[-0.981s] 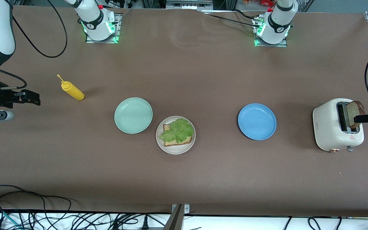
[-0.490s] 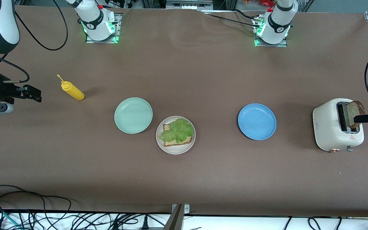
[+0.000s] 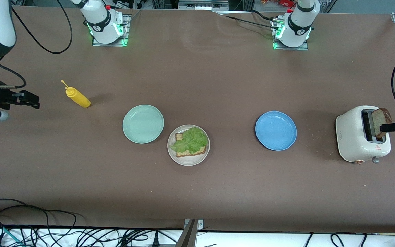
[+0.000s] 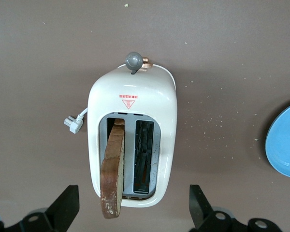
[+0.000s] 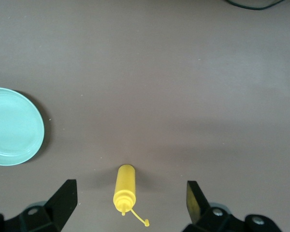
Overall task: Make sandwich on beige plate with both arms
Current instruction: 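Position the right gripper above the yellow mustard bottle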
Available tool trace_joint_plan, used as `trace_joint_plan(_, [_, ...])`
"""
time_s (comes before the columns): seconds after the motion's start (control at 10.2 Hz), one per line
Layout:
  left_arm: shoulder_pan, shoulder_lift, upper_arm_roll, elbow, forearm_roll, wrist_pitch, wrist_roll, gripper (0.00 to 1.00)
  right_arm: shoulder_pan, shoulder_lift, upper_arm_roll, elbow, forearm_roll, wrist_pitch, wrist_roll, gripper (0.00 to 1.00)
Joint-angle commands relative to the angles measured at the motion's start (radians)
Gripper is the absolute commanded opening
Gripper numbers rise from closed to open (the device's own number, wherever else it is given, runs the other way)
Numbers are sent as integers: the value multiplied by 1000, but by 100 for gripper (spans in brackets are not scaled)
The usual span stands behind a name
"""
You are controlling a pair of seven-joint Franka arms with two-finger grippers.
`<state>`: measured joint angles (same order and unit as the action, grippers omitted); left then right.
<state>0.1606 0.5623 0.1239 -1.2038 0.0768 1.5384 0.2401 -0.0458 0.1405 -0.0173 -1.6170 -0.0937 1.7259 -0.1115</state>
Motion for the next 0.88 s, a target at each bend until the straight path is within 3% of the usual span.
trace_joint_plan(0.0, [7, -13, -4, -13, -25, 9, 19, 100, -8, -33, -6, -21, -12, -35, 1, 100])
trace_joint_plan(0.78, [7, -15, -4, -14, -25, 9, 19, 100, -6, -38, -3, -30, -8, -14, 12, 100])
